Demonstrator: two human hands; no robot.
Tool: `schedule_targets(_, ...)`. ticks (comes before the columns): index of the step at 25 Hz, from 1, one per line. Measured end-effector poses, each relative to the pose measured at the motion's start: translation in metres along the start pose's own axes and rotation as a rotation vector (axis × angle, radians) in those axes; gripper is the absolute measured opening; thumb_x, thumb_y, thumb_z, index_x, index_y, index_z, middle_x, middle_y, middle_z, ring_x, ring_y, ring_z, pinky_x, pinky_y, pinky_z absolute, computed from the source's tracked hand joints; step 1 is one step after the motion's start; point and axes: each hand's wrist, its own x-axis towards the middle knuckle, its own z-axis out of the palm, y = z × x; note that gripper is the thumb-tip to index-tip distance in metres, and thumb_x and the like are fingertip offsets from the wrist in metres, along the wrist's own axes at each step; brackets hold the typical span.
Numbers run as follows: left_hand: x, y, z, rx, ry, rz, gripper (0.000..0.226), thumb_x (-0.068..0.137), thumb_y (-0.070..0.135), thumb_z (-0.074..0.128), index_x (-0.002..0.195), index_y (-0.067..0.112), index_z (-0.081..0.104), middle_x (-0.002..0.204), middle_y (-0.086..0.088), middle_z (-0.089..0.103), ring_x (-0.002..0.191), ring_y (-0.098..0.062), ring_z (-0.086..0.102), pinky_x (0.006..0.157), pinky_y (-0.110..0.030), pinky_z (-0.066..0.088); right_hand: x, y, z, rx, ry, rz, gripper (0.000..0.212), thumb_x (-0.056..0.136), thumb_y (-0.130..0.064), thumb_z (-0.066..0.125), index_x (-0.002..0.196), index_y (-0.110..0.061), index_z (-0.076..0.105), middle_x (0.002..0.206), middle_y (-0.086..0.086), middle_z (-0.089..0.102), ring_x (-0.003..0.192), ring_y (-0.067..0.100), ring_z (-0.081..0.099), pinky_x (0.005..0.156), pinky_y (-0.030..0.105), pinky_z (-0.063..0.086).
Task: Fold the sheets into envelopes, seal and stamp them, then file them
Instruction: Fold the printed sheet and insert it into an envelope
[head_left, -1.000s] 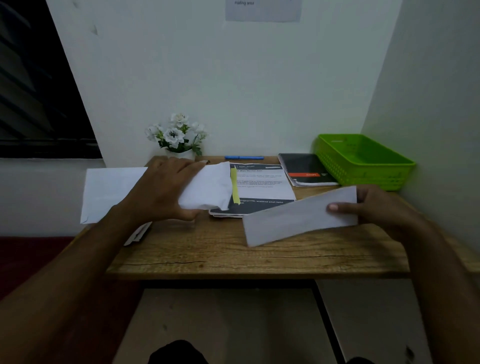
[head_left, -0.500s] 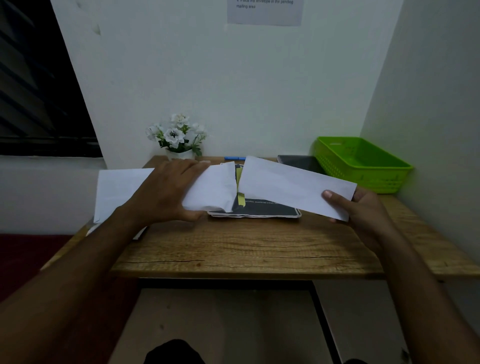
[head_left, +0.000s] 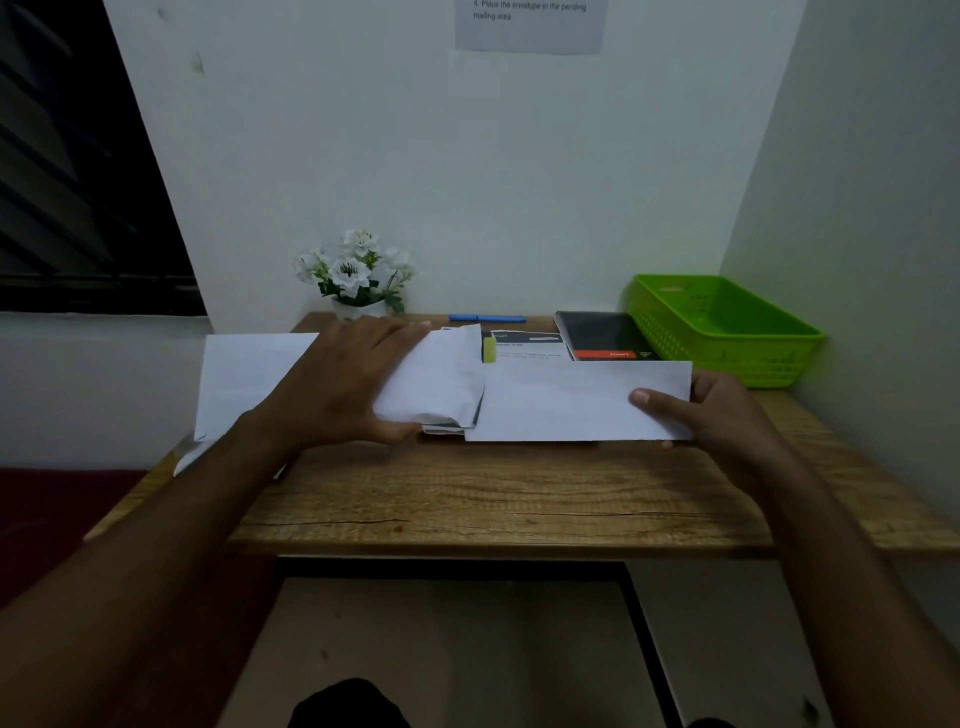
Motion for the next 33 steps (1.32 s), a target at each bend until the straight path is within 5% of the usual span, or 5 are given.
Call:
schedule_targets(9,-0.003,0.006,0.005,-0.014,-0.045,0.031,0.102,0.063,0.07,0.06,0.143,0.015,0.033,0.137,-0.009,0.047,0.12,-0.024,0.045,0.094,-0.044,0.038,0.006,-0.008,0.004,0.015,0.131,-0.027,0.026,0.079,-0.022,0.076,0.103,-0.017,0.066,0.095,0.001,0.072,0.078,0.013,0.07,0.047,0.02,0.052)
schedule_targets(18,0.001,0.029,0.012,-0.071,0.0,0.049,0.099,0.064,0.07,0.062,0.141,0.013,0.037,0.134,-0.008,0.049,0.12,-0.023,0.045,0.096,-0.038,0.035,-0.001,-0.004,0.045,0.031,-0.003,-0.009,0.02,0.081,-0.02,0.075,0.1,-0.021,0.069,0.095,0.001,0.075,0.073,0.01,0.072,0.049,0.023,0.053)
schedule_targets(25,0.004,0.033,0.017,-0.089,0.016,0.033,0.098,0.064,0.069,0.063,0.14,0.014,0.037,0.132,-0.006,0.05,0.118,-0.022,0.046,0.096,-0.037,0.035,-0.003,0.01,0.048,0.061,-0.002,0.205,0.018,0.093,-0.032,0.059,0.111,-0.029,0.06,0.116,-0.006,0.062,0.106,0.022,0.061,0.085,0.042,0.054)
schedule_targets(28,0.004,0.033,0.018,-0.092,0.011,0.028,0.097,0.064,0.068,0.064,0.14,0.014,0.037,0.133,-0.007,0.05,0.119,-0.023,0.046,0.097,-0.039,0.035,-0.008,0.015,0.044,0.255,0.072,0.249,0.011,0.096,-0.016,0.055,0.103,-0.021,0.061,0.109,0.006,0.068,0.097,0.024,0.068,0.076,0.037,0.057)
schedule_targets(33,0.005,0.033,0.021,-0.087,-0.003,0.02,0.098,0.064,0.07,0.062,0.141,0.014,0.036,0.133,-0.008,0.05,0.119,-0.025,0.045,0.099,-0.041,0.035,-0.014,0.02,0.038,0.252,0.124,0.24,0.017,0.09,-0.013,0.065,0.107,-0.013,0.065,0.102,0.011,0.074,0.089,0.022,0.073,0.063,0.031,0.058)
